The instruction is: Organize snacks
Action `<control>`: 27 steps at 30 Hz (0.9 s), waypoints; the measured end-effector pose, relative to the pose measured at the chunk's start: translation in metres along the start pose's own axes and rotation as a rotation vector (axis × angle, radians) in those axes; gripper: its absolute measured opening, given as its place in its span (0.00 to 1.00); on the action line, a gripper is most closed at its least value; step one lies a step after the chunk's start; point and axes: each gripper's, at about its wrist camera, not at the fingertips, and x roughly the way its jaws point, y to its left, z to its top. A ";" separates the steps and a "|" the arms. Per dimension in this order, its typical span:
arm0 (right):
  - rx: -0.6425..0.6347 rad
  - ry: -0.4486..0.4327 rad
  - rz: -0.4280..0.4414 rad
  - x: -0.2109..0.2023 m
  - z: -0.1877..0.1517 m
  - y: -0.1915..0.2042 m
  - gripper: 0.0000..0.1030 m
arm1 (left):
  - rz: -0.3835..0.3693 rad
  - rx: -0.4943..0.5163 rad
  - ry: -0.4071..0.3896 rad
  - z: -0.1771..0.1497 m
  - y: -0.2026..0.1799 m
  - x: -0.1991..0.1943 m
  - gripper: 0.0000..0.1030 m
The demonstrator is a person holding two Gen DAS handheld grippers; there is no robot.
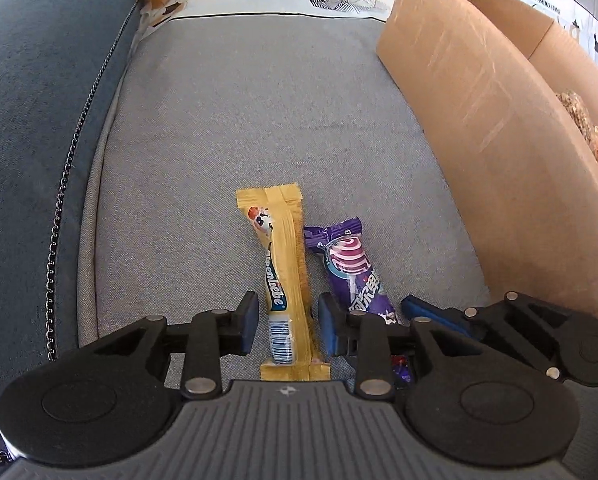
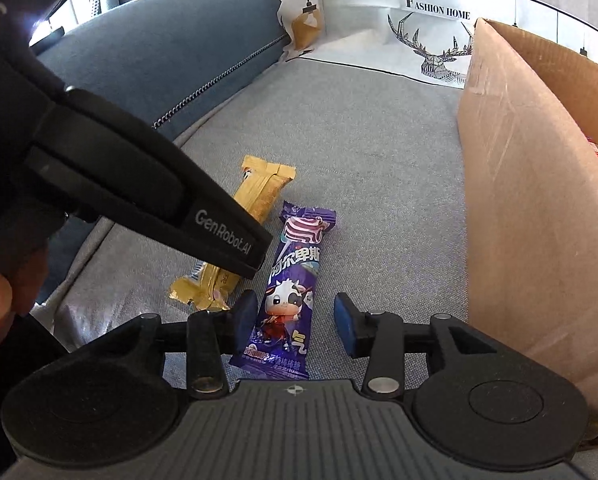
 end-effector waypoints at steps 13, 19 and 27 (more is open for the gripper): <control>-0.053 -0.062 -0.051 -0.020 -0.007 -0.006 0.17 | 0.015 0.022 0.022 0.003 -0.002 0.007 0.19; -0.083 -0.155 -0.061 -0.058 -0.016 -0.002 0.17 | -0.022 -0.015 -0.152 -0.006 0.007 -0.026 0.18; -0.109 -0.360 -0.125 -0.131 -0.023 0.005 0.17 | -0.123 -0.042 -0.431 -0.037 0.018 -0.081 0.18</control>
